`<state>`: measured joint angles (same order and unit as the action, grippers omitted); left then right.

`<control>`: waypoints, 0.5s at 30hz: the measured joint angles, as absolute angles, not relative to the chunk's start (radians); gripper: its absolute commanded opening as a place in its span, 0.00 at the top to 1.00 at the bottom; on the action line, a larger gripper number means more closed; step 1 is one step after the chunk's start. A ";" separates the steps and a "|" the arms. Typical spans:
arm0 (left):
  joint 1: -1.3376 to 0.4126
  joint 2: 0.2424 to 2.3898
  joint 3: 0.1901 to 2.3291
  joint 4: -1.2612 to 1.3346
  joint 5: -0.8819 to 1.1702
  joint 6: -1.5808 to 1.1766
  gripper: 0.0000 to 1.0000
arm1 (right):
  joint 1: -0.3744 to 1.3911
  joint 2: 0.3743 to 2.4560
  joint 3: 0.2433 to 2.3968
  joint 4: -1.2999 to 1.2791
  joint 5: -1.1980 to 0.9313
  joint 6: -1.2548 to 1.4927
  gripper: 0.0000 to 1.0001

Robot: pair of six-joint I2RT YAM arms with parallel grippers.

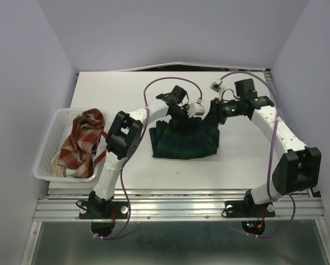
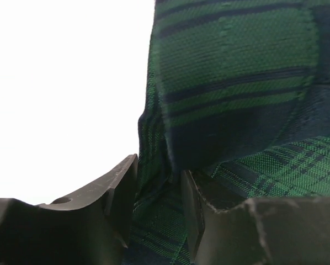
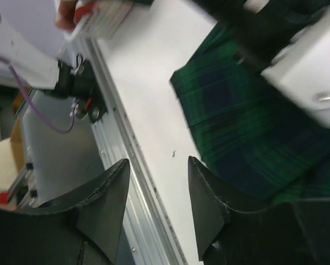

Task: Fold and stack the skirts
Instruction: Fold the skirt

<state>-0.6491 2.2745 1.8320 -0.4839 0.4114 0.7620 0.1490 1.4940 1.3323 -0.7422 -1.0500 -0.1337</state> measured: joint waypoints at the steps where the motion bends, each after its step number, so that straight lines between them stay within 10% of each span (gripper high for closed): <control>1: -0.642 2.286 1.851 -0.504 0.432 0.752 0.52 | 0.182 1.494 1.297 -0.734 -1.048 -0.129 0.50; 15: -0.580 2.330 1.903 -0.544 0.554 0.628 0.49 | 0.260 1.704 0.951 -0.323 -0.867 0.141 0.58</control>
<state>-0.5800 2.3299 1.9030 -0.5442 0.5545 0.6277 0.2600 1.7039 0.9508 -0.3225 -0.8665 0.1410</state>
